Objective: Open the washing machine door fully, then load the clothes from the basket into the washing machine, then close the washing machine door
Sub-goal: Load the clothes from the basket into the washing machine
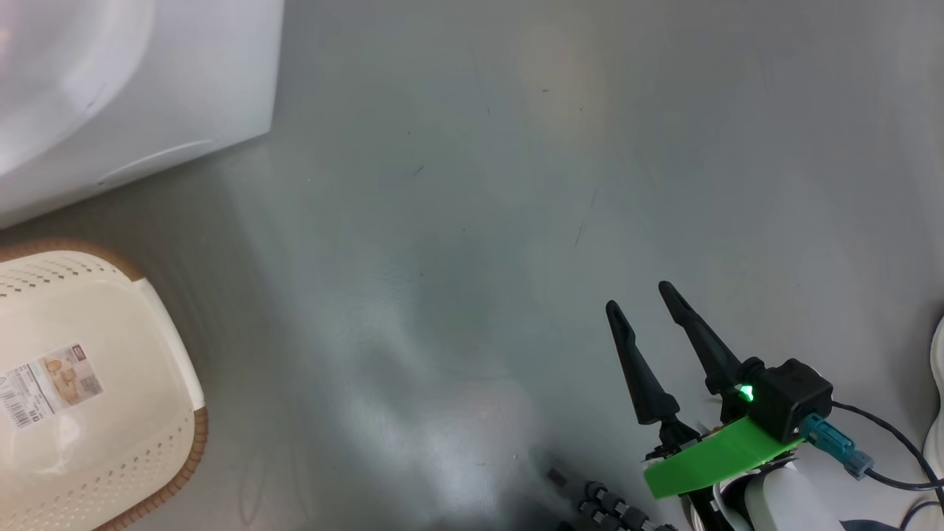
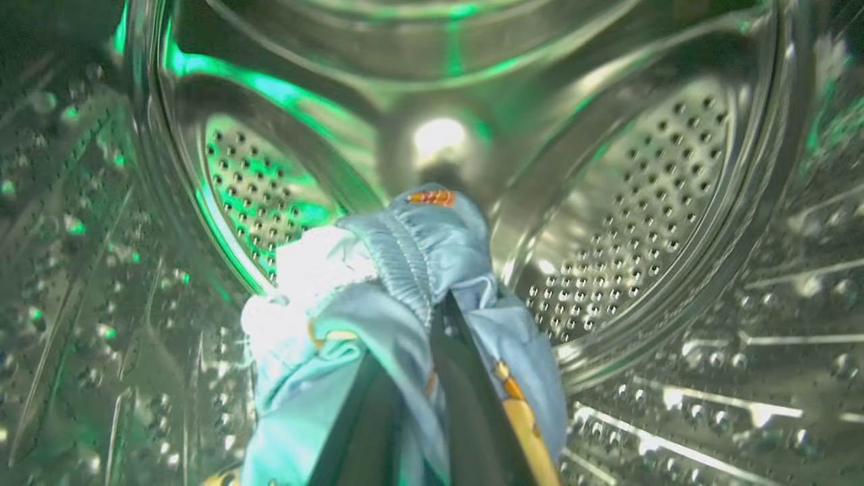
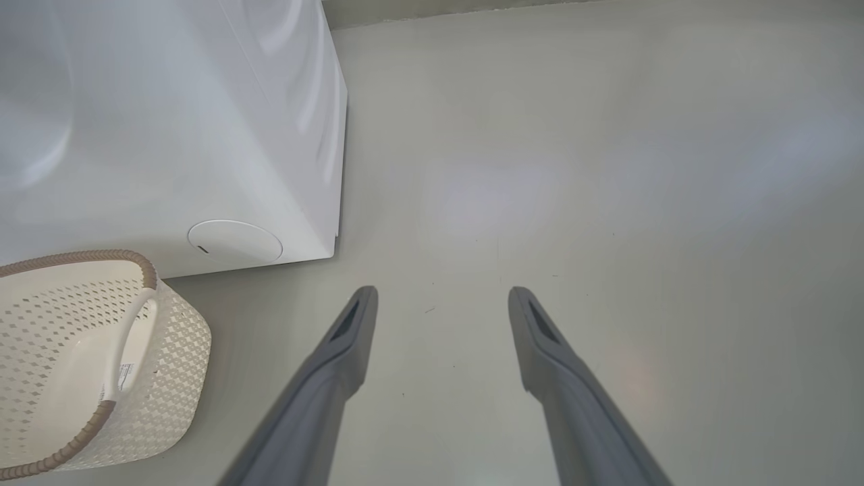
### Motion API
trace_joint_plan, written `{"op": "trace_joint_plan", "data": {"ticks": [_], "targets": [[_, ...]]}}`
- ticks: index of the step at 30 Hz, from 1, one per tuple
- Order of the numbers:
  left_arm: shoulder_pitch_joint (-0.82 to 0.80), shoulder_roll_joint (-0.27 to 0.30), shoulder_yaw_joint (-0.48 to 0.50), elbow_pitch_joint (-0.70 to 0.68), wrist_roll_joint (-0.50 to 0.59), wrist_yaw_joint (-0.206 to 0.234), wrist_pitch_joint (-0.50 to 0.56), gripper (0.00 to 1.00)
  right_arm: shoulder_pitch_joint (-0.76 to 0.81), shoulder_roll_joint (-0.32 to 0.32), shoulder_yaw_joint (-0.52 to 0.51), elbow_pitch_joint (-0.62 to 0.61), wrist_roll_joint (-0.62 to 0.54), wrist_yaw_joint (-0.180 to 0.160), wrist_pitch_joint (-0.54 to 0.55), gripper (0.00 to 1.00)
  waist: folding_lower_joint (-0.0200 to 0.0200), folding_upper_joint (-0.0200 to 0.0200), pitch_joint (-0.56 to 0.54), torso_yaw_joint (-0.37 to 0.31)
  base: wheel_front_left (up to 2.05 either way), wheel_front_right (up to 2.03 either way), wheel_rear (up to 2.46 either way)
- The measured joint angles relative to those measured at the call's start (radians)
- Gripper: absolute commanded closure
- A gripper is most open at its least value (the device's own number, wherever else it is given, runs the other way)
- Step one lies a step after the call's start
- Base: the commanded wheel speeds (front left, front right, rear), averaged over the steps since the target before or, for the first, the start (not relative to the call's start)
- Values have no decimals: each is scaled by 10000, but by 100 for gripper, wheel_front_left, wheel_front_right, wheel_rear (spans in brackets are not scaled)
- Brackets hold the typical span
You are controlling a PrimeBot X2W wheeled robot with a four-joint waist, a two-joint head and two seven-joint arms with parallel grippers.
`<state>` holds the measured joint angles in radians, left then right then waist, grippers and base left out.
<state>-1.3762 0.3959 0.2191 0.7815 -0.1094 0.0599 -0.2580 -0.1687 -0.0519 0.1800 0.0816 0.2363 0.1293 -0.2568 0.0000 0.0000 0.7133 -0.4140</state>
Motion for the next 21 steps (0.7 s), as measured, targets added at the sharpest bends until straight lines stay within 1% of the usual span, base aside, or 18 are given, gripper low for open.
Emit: {"op": "trace_joint_plan", "data": {"ticks": [3, 4, 5, 10, 13, 15, 21], "targets": [[-3, 2, -8, 568, 25, 0, 0, 55, 0, 2, -2, 4, 2, -2, 0, 0, 0, 0, -41, 28, 0, 0, 0], [-16, 2, -33, 742, 27, -2, 0, 35, 1, 2, -2, 8, 2, -2, 0, 0, 0, 1, -50, 44, 0, 0, 0], [-19, 4, -100, 846, 63, -25, 0, 0, 1, 2, -6, 10, 2, -2, 0, 0, 0, 0, -59, 65, 0, 0, 0], [-105, -209, -182, 1453, 102, 21, -2, 0, 3, 6, -54, 77, 2, 0, 0, 0, 0, 0, -160, 206, 0, 0, 0], [-121, -268, -222, 1875, 125, 307, 0, 0, 5, 6, -54, 117, 0, 0, 0, 0, 1, 1, -280, 307, 0, 0, 0], [-179, -280, -224, 2217, 115, 416, 0, 0, 5, 8, -90, 117, 0, 0, 0, 0, 0, 0, -376, 369, 0, 0, 0], [-223, -660, -328, 2894, 109, 416, 0, 0, 7, 2, -307, 173, -2, -2, 0, 0, 0, 0, -649, 614, 0, 0, 0]]}}
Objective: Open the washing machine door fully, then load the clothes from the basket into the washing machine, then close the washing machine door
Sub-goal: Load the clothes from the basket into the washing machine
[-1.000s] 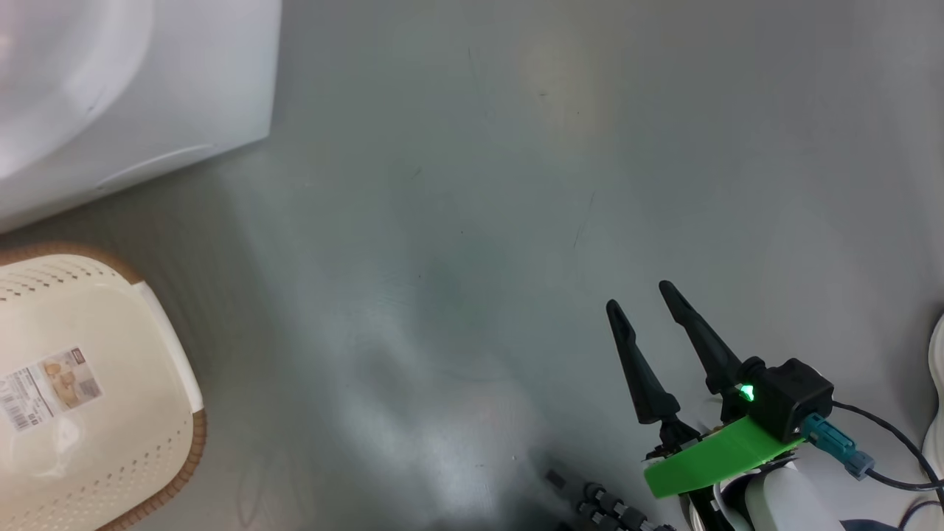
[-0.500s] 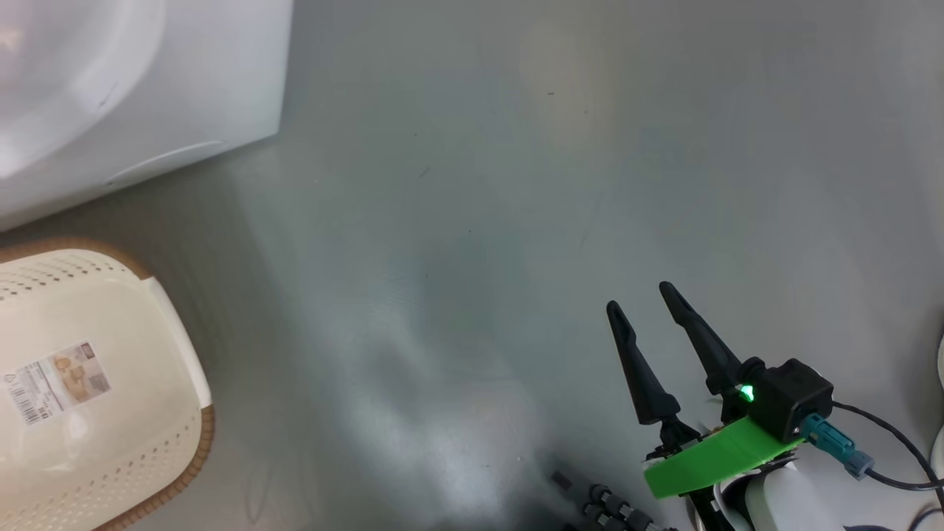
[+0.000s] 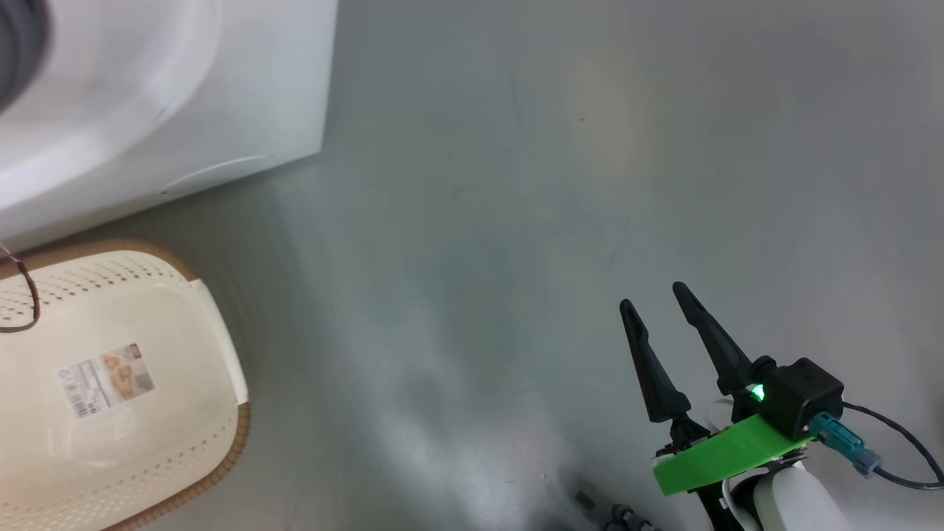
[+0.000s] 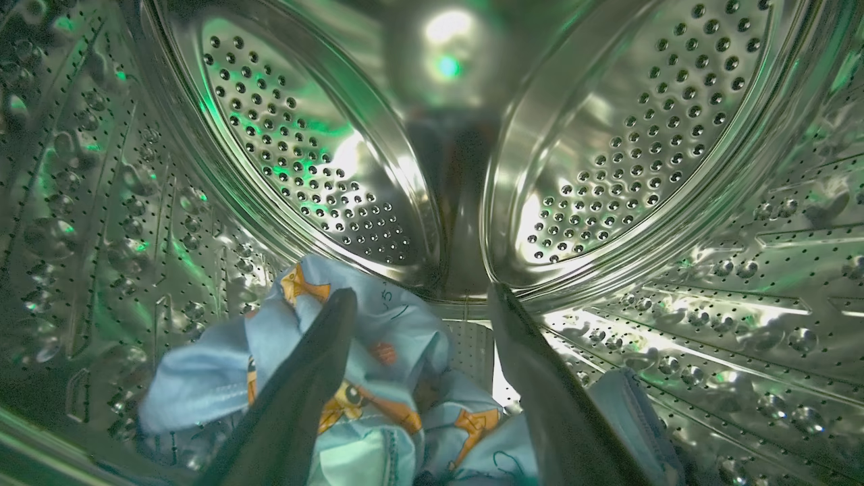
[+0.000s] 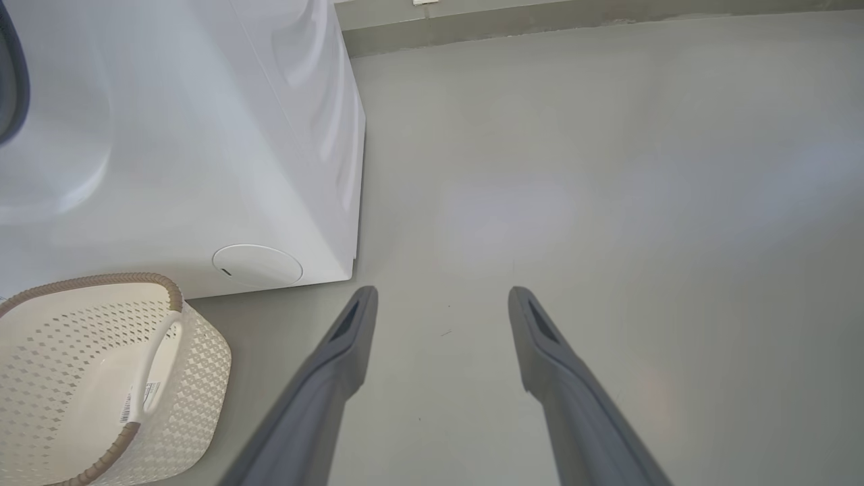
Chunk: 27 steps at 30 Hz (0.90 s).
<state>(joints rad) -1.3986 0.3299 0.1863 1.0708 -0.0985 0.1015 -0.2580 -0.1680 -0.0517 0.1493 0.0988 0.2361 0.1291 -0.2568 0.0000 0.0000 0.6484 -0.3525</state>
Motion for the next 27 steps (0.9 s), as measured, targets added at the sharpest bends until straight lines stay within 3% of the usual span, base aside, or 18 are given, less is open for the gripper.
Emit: {"op": "trace_joint_plan", "data": {"ticks": [27], "targets": [[2321, -1258, 322, -775, -587, -178, 0, 0, 27, -140, -403, 251, -56, 2, 0, 0, 0, 0, -1499, 1043, 0, 0, 0]]}}
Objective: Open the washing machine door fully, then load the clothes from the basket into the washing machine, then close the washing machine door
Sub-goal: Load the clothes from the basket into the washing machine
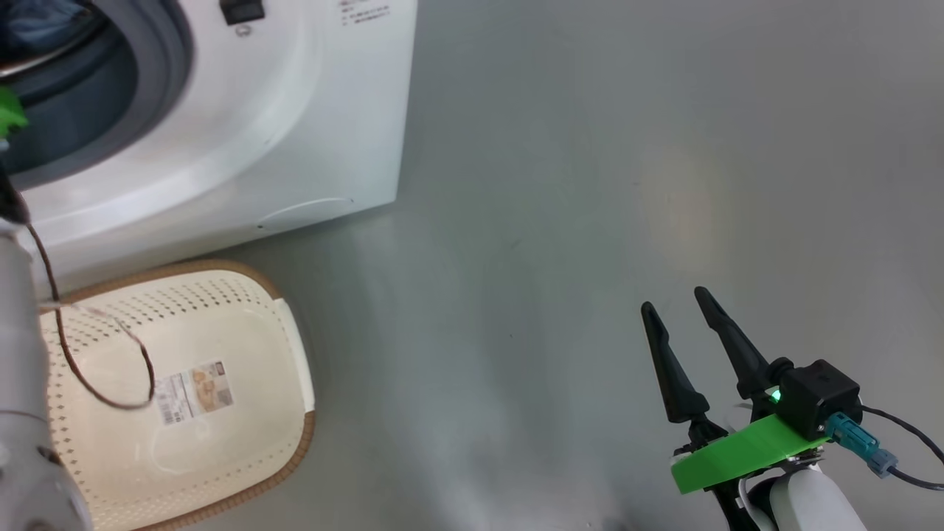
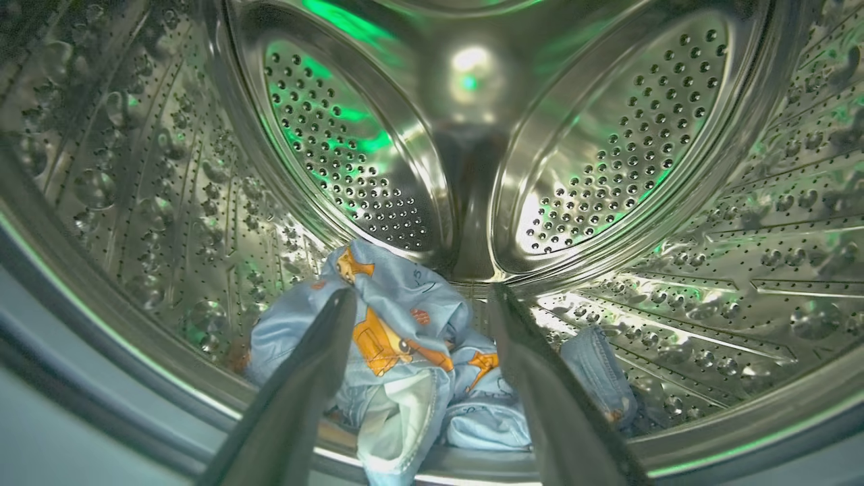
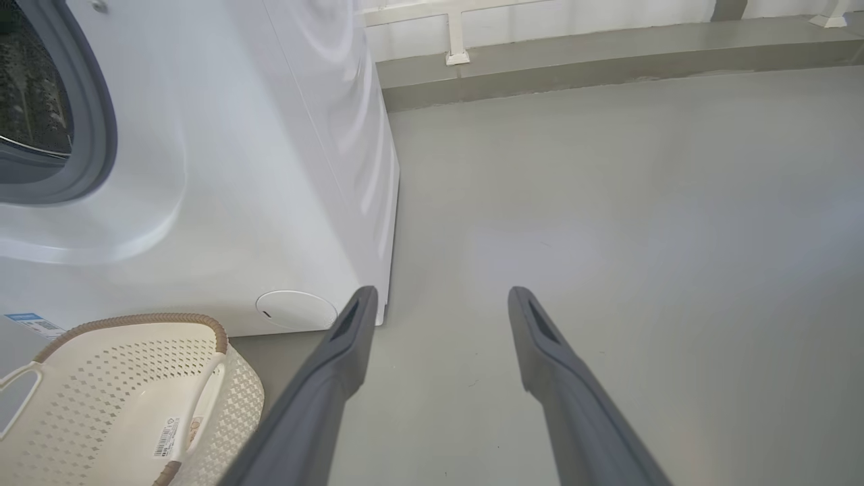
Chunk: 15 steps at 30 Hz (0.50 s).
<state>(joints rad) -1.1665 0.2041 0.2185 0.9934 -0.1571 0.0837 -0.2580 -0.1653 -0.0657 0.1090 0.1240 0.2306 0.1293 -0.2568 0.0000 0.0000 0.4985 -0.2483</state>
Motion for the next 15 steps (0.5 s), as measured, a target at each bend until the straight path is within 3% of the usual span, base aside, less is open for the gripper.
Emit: {"op": "trace_joint_plan", "data": {"ticks": [15], "targets": [[1504, -780, -69, -355, 75, -159, 2, 0, 257, 4, -297, 138, -17, 0, 0, 0, 0, 0, -895, 656, 0, 0, 0]]}}
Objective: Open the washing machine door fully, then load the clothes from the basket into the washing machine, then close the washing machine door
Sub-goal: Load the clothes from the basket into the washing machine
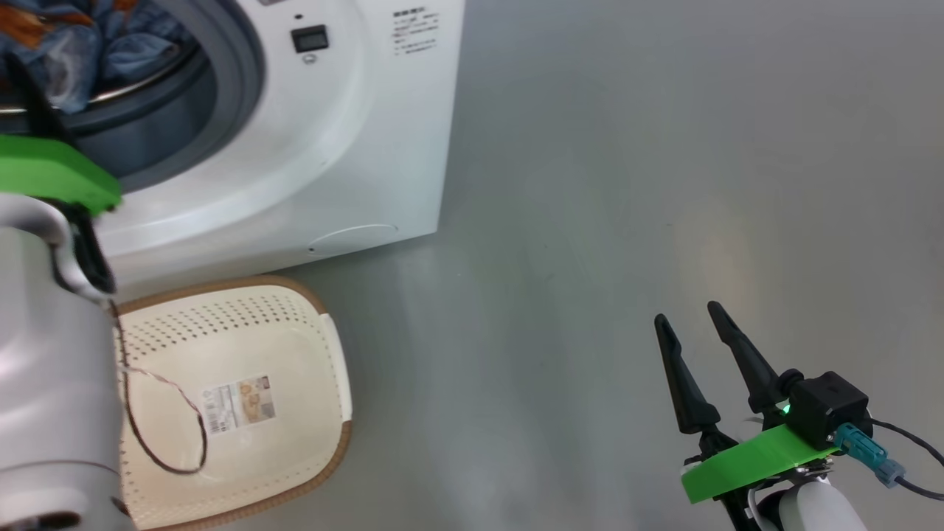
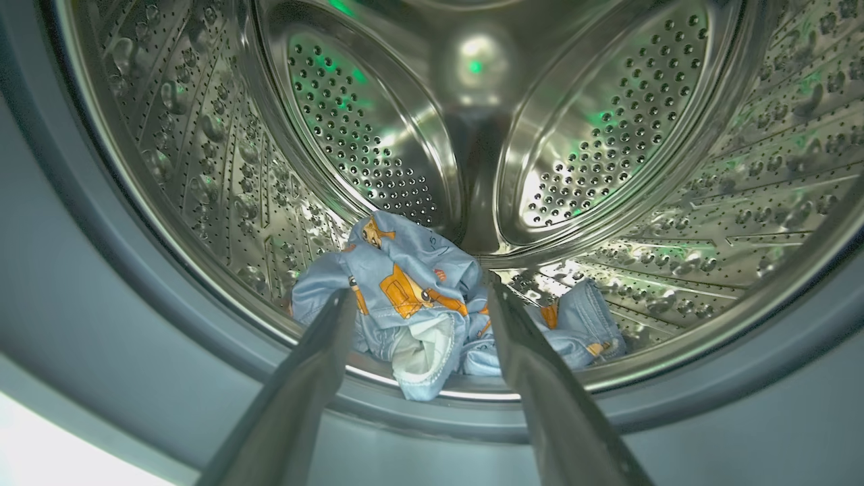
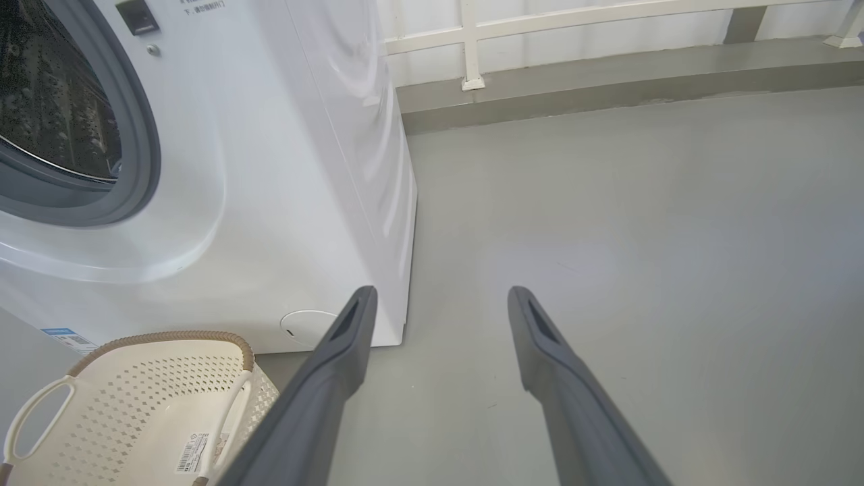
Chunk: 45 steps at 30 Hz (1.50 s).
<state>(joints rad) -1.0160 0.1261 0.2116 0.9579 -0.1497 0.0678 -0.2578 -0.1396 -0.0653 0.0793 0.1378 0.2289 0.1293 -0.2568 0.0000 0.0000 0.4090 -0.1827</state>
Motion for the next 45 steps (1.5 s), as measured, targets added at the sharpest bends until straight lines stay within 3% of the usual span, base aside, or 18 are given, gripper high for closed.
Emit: {"op": "trace_joint_plan", "data": {"ticks": [10, 18, 25, 28, 35, 38, 45], "targets": [[1369, -694, -232, -642, 27, -351, 2, 0, 6, 6, -360, -6, -40, -2, 0, 0, 0, 0, -407, 495, 0, 0, 0], [3111, -984, -683, -1231, 52, -1005, 12, 0, 315, -127, -594, -33, -109, 0, 0, 0, 0, 0, -1072, 798, 0, 0, 0], [5026, -1007, -1350, -2173, -445, -1164, 13, 0, 670, -347, -715, -13, -359, -2, 0, 0, 0, 0, -1830, 1076, 0, 0, 0], [5826, -1009, -1806, -2708, -1039, -1131, 13, 0, 899, -366, -826, 23, -360, 0, 0, 0, 0, 0, -2193, 1194, 0, 0, 0], [7544, -991, -2523, -4167, -1685, -512, 13, 0, 1301, -349, -888, 67, -366, 0, 0, 0, 0, 0, -3057, 1458, 0, 0, 0], [8248, -978, -2564, -4821, -1797, -188, 13, 0, 1499, -337, -874, 105, -408, -2, 0, 0, 1, 0, -3390, 1551, 0, 0, 0], [9556, -951, -2562, -5793, -1967, 82, 13, 0, 1662, -326, -882, 123, -412, 0, 0, 0, 0, 0, -3982, 1648, 0, 0, 0]]}}
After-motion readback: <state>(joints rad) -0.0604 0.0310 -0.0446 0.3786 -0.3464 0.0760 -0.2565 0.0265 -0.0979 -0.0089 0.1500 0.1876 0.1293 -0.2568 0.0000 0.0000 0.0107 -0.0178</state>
